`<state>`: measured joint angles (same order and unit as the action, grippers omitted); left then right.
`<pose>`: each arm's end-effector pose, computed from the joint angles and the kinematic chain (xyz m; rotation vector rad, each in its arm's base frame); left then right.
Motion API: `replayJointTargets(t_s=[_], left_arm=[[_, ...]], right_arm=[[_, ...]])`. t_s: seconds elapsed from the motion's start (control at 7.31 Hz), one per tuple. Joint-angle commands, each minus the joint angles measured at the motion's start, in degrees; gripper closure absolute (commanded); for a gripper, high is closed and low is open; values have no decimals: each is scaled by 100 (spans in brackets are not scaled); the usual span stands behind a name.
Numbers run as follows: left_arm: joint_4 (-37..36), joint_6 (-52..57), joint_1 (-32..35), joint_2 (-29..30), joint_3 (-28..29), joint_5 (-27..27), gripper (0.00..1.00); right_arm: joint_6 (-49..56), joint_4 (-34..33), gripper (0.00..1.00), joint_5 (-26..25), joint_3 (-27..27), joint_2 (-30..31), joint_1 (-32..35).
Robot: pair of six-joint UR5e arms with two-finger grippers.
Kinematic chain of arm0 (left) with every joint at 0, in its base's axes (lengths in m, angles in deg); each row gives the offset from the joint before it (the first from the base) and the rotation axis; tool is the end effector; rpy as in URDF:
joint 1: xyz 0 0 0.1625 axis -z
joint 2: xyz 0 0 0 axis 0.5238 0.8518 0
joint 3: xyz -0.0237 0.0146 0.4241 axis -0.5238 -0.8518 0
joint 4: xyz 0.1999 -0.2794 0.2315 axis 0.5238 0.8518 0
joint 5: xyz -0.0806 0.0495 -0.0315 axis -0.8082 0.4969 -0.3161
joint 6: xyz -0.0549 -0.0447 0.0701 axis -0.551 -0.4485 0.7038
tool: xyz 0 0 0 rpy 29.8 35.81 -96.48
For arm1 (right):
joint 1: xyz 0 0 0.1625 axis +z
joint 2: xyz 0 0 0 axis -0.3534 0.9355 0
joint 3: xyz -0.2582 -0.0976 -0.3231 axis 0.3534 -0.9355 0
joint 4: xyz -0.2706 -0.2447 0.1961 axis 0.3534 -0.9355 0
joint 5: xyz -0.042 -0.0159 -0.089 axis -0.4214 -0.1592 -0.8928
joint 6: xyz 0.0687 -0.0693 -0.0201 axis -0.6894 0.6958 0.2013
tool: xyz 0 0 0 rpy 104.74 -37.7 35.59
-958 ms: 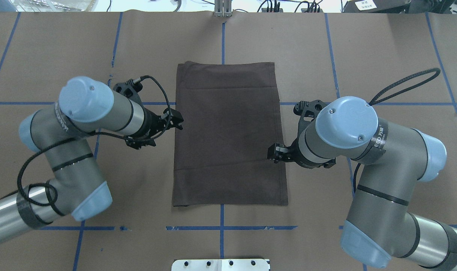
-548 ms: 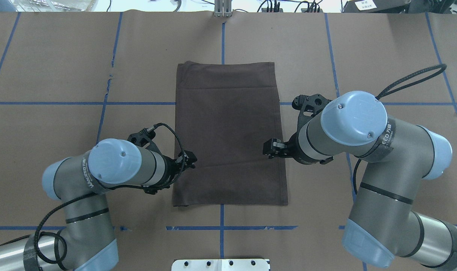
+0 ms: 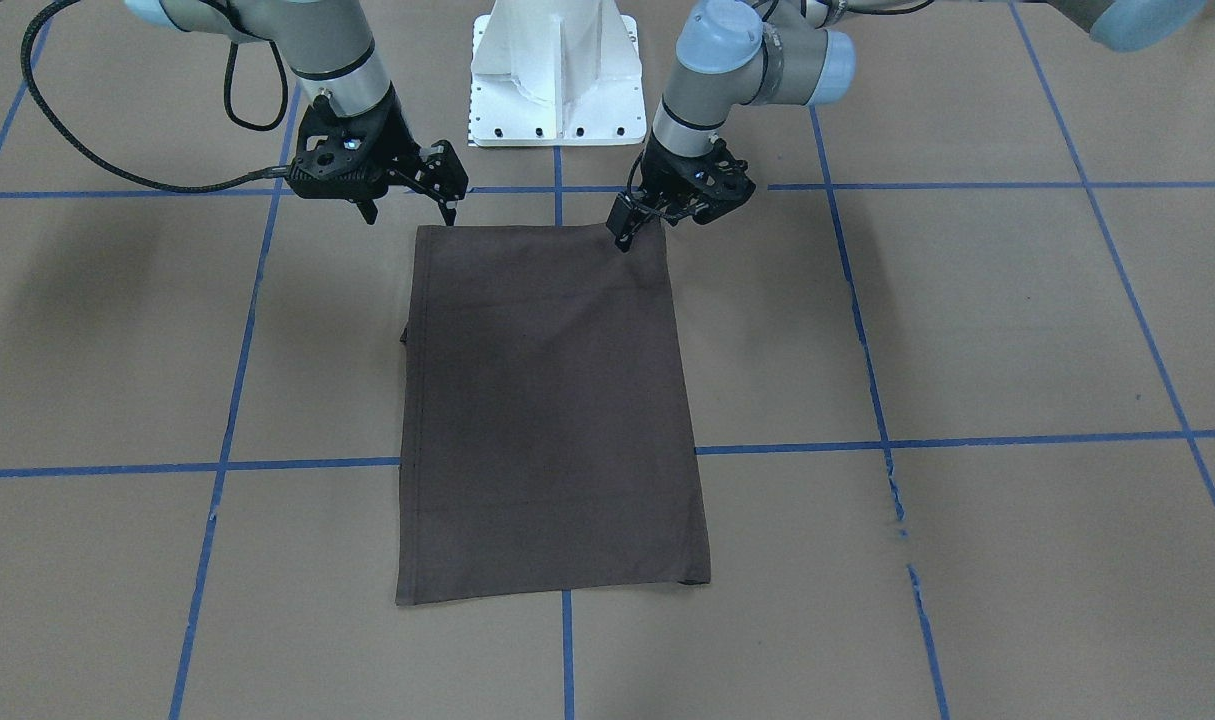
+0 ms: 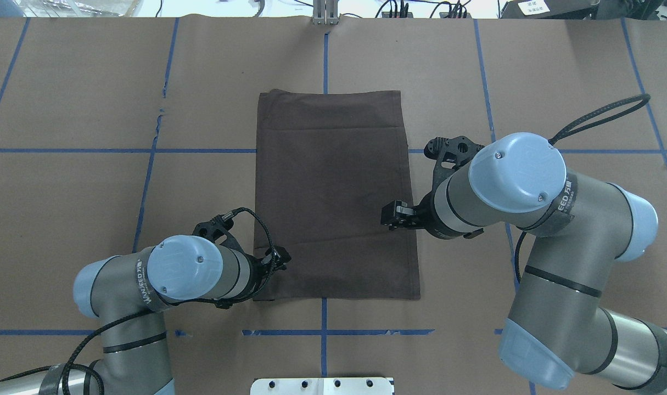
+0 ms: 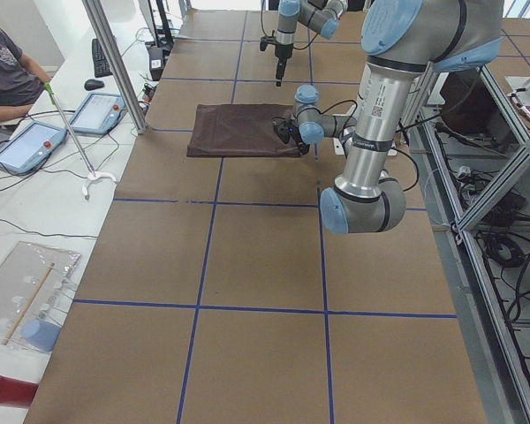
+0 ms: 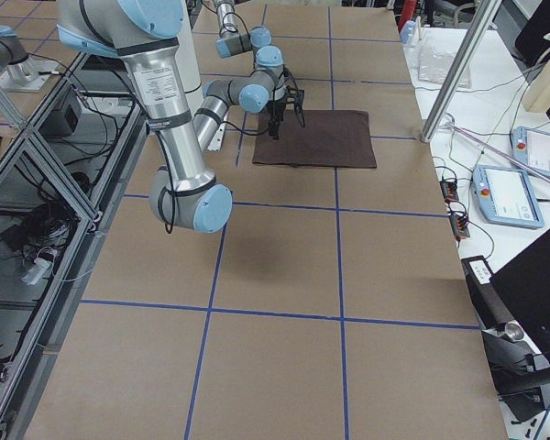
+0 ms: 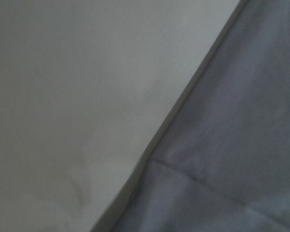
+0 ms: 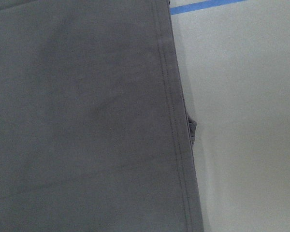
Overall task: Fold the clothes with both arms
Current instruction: 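Move both grippers down to the shirt's near edge corners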
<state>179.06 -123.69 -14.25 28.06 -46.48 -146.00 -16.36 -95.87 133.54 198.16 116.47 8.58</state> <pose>0.5566 -0.2987 0.2809 -0.2025 0.9662 -0.6202 -0.4258 -0.3583 0.2331 0.0291 -0.8941 0.1751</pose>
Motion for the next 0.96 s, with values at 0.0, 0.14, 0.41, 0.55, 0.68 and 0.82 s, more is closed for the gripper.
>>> replayJointTargets(t_s=[0.0, 0.14, 0.41, 0.55, 0.68, 0.82], left_arm=[[-37, -3, -72, -152, 0, 3, 3], [-46, -3, -73, -154, -18, 3, 14], [-46, -3, -73, -154, -88, -6, 31], [-46, -3, -73, -154, -132, -15, 38], [-55, -3, -81, -145, -141, -15, 41], [-55, -3, -73, -154, -141, -15, 46]], right_arm=[[0, 9, 0, 6, -1, -9, -1], [0, 9, 0, -3, -1, -9, -1], [-9, 9, 0, 6, -1, -9, -1], [-18, 9, 0, 6, 7, -9, -1], [-18, 9, 0, 6, 7, 0, -1], [-18, 9, 0, 6, 7, 0, -1]])
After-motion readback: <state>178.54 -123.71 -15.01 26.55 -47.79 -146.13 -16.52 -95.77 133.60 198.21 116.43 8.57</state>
